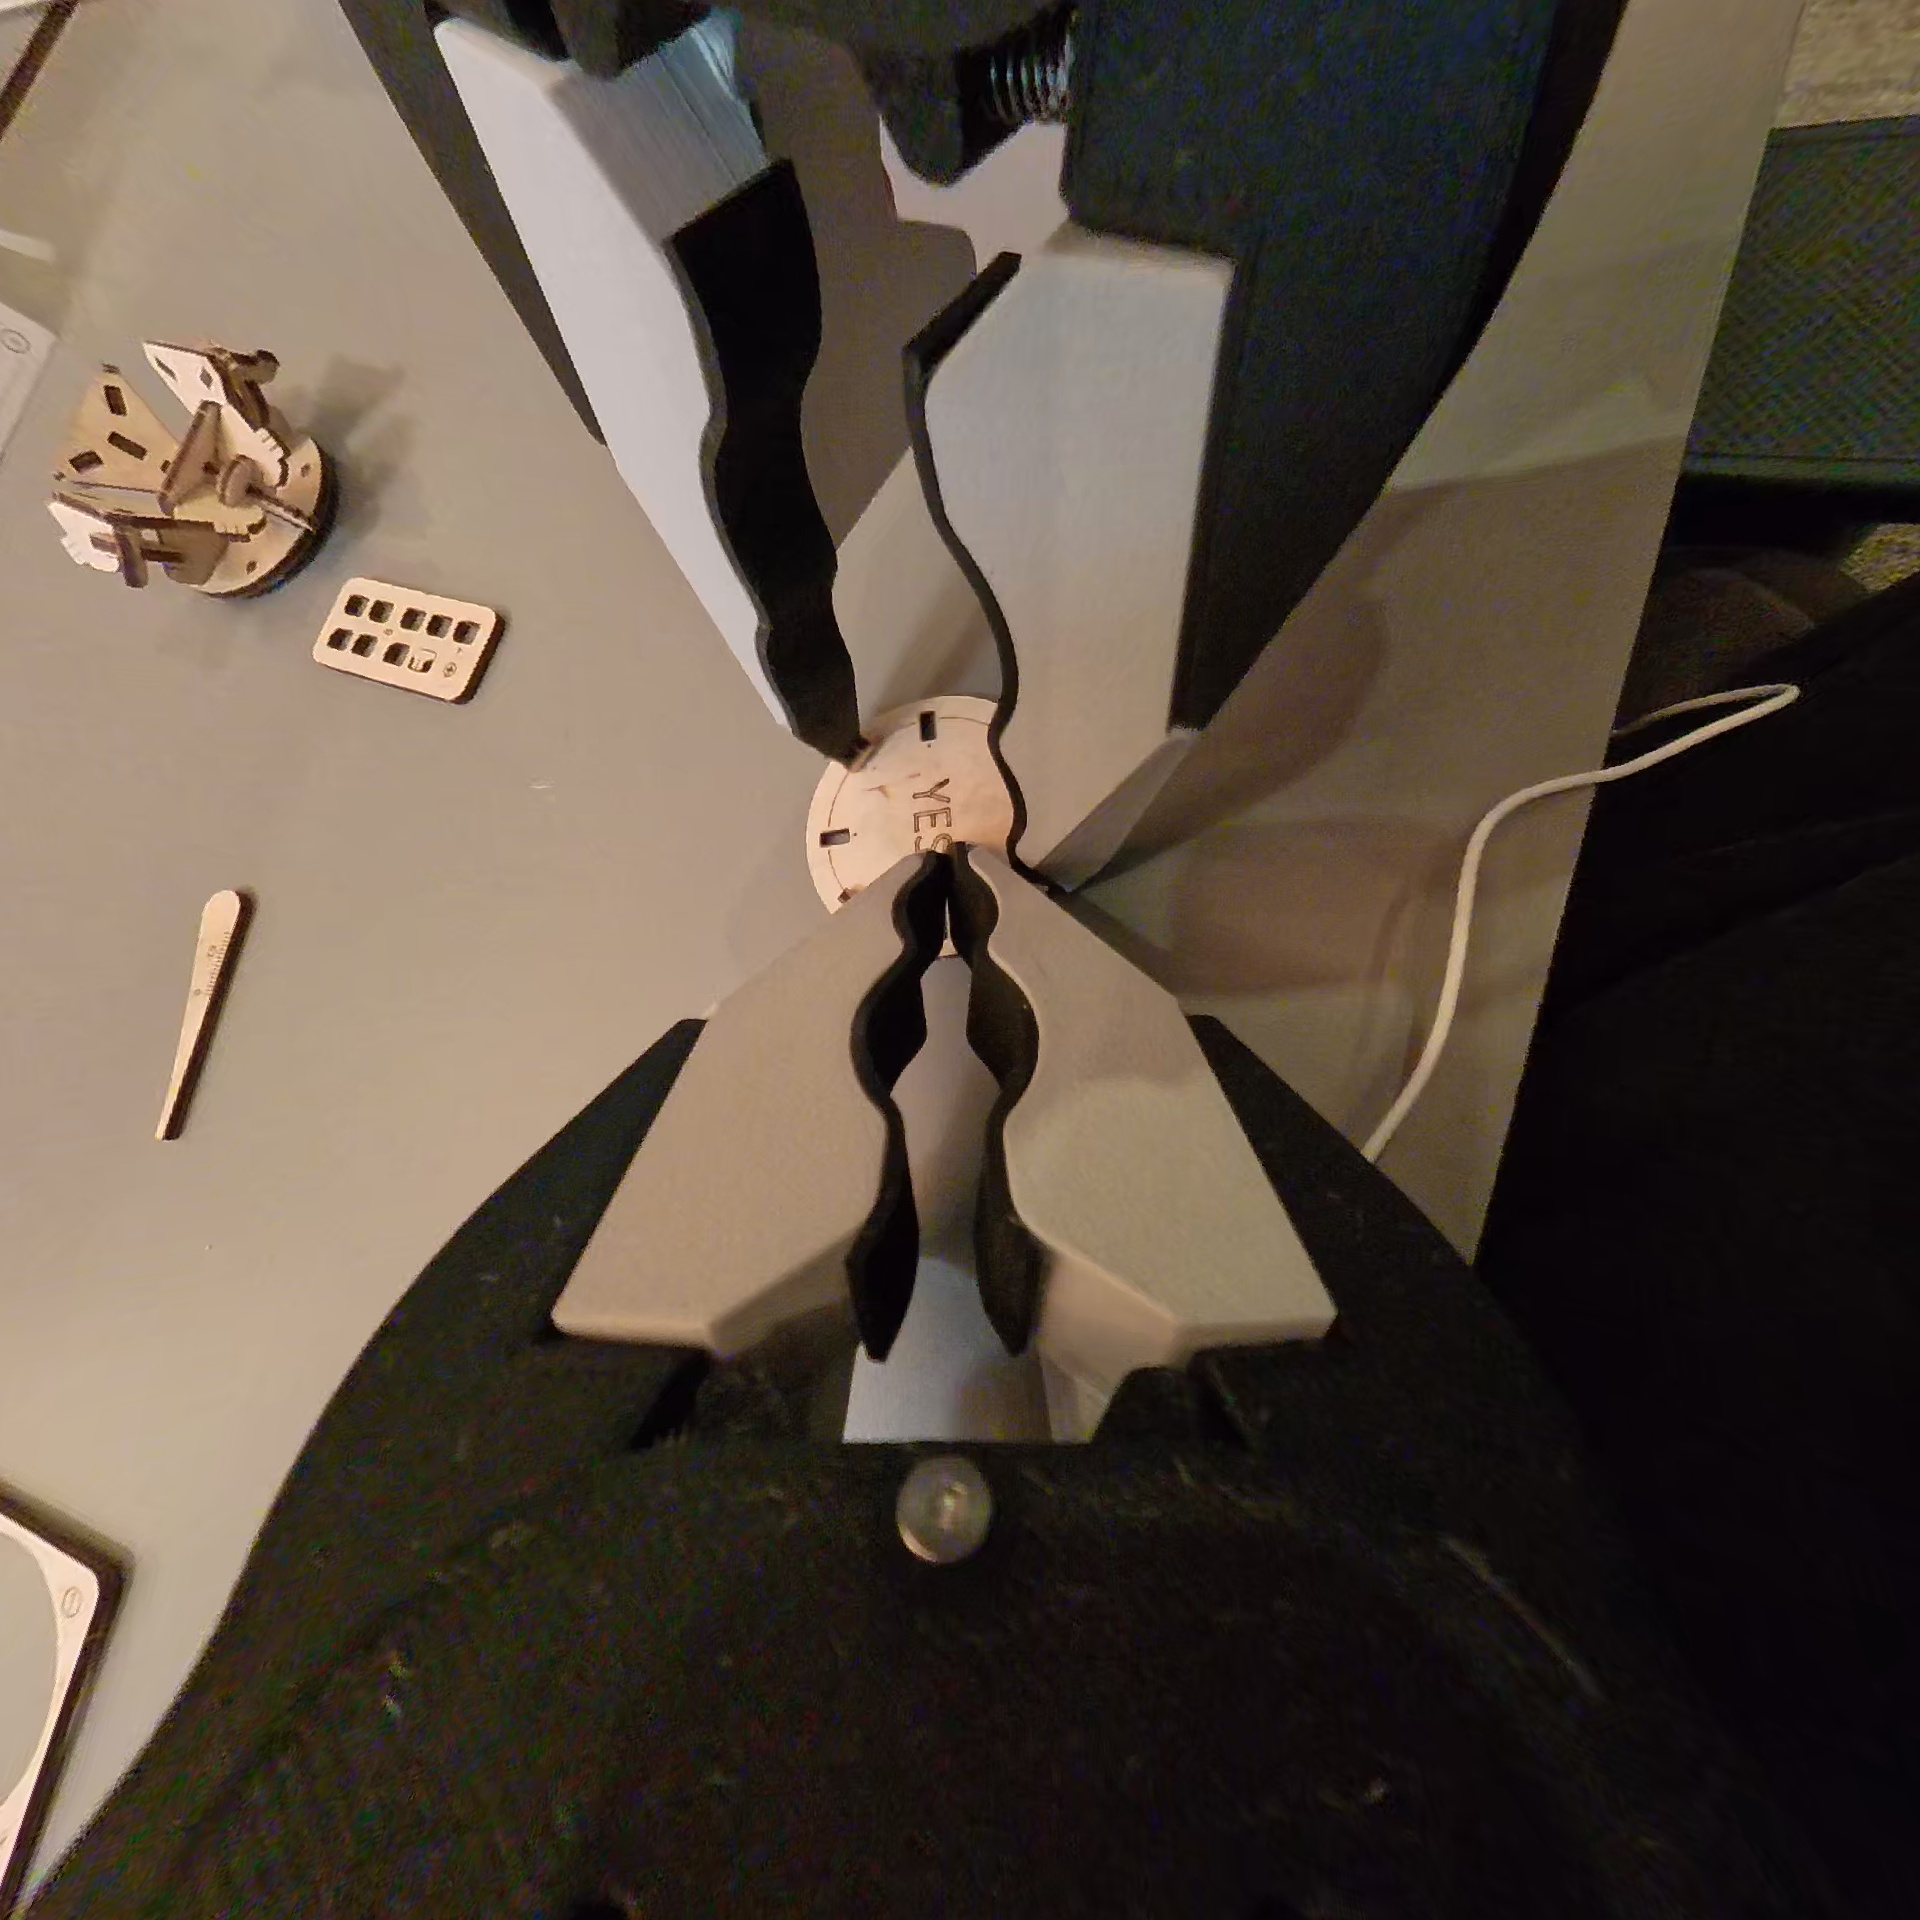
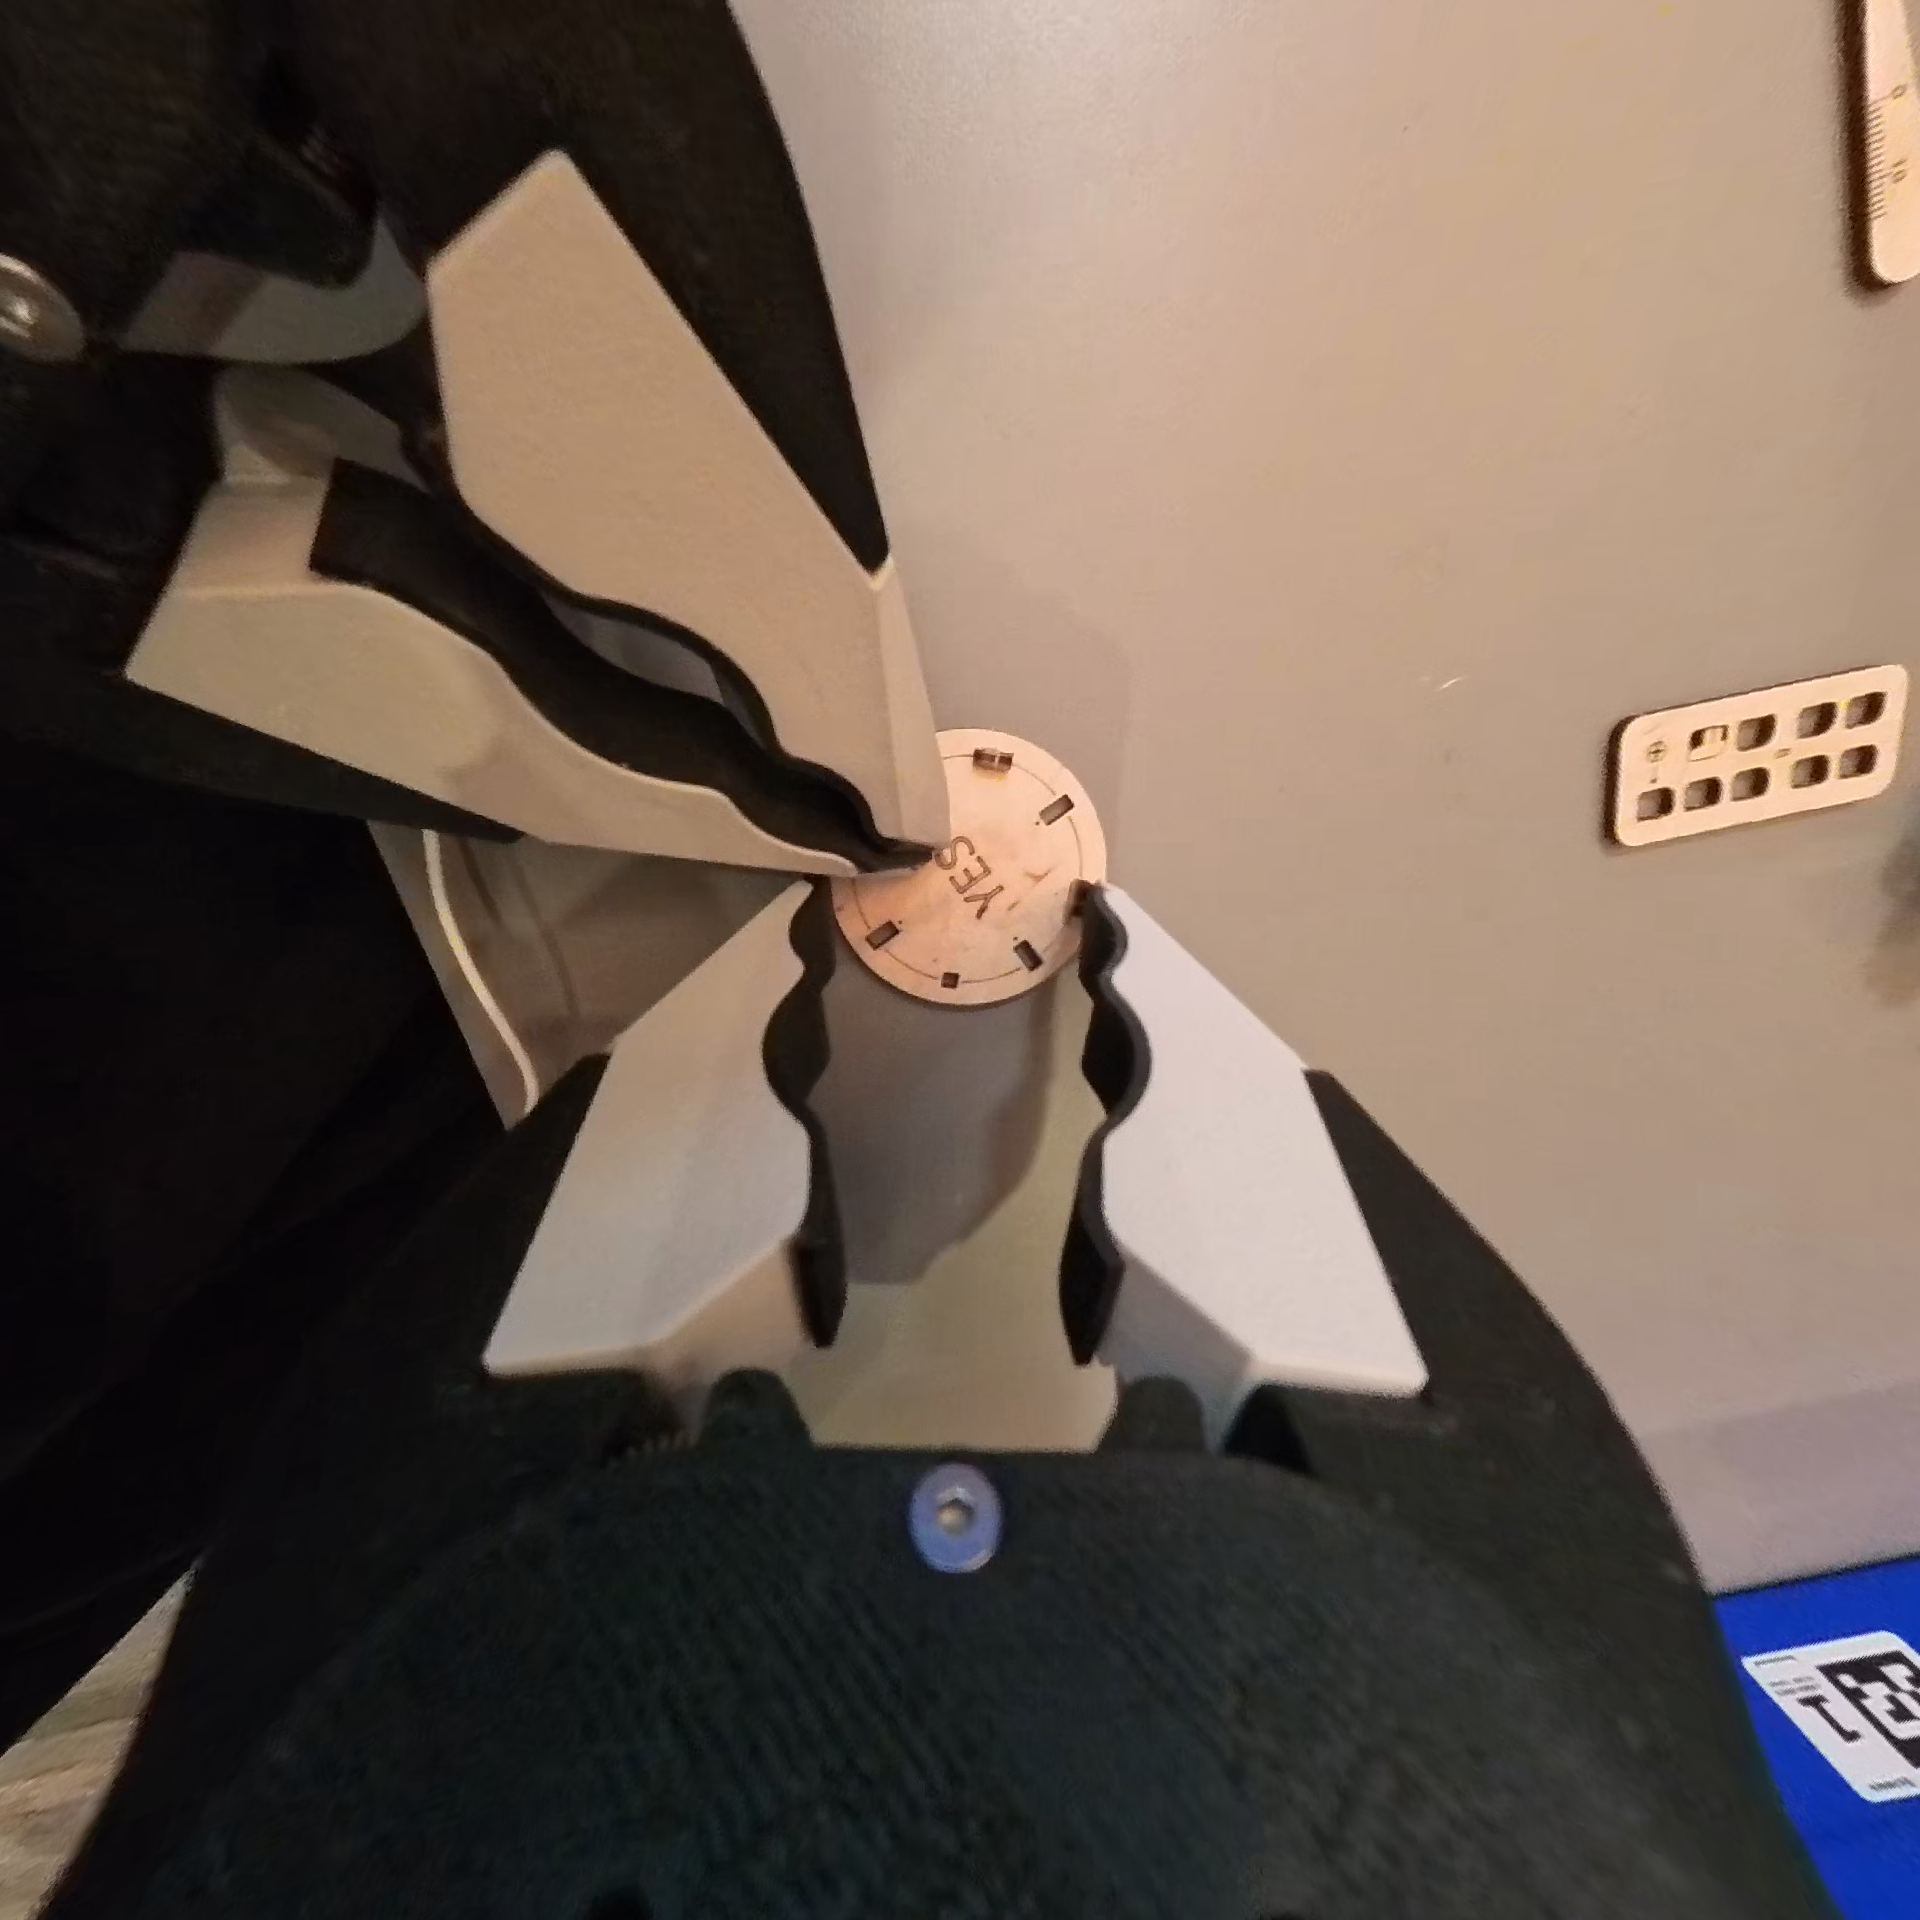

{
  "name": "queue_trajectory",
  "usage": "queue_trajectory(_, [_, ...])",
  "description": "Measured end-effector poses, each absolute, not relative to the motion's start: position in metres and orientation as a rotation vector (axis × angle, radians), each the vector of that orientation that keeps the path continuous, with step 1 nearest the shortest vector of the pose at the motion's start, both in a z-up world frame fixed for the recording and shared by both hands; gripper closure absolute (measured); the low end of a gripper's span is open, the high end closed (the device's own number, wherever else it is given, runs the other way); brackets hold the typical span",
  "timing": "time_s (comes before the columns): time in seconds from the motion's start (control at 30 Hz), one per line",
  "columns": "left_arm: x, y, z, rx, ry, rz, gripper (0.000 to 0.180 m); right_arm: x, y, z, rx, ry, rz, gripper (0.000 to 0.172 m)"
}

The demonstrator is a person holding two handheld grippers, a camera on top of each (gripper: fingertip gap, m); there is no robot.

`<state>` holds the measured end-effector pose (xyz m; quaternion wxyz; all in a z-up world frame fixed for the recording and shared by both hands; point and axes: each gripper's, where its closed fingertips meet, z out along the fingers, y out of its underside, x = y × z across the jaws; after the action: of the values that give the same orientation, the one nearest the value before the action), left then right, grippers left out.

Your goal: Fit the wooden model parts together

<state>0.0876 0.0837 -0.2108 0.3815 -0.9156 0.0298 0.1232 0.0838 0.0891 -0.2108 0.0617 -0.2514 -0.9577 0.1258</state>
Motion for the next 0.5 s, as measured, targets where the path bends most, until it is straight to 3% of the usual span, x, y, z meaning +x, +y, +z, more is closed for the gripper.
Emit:
queue_trajectory(0.37, [0.0873,0.0837,-0.2108,-2.337,0.07,0.305,0.18,0.083,0.0889,-0.2103,-0.823,-2.875,0.429,0.125])
queue_trajectory(0.43, [0.0872,0.0836,-0.2108,-2.338,0.069,0.301,0.18,0.0812,0.0933,-0.2094,-0.875,-2.862,0.455,0.107])
queue_trajectory(0.5, [0.0872,0.0835,-0.2108,-2.338,0.069,0.301,0.18,0.0796,0.094,-0.2036,-0.96,-2.855,0.567,0.101])
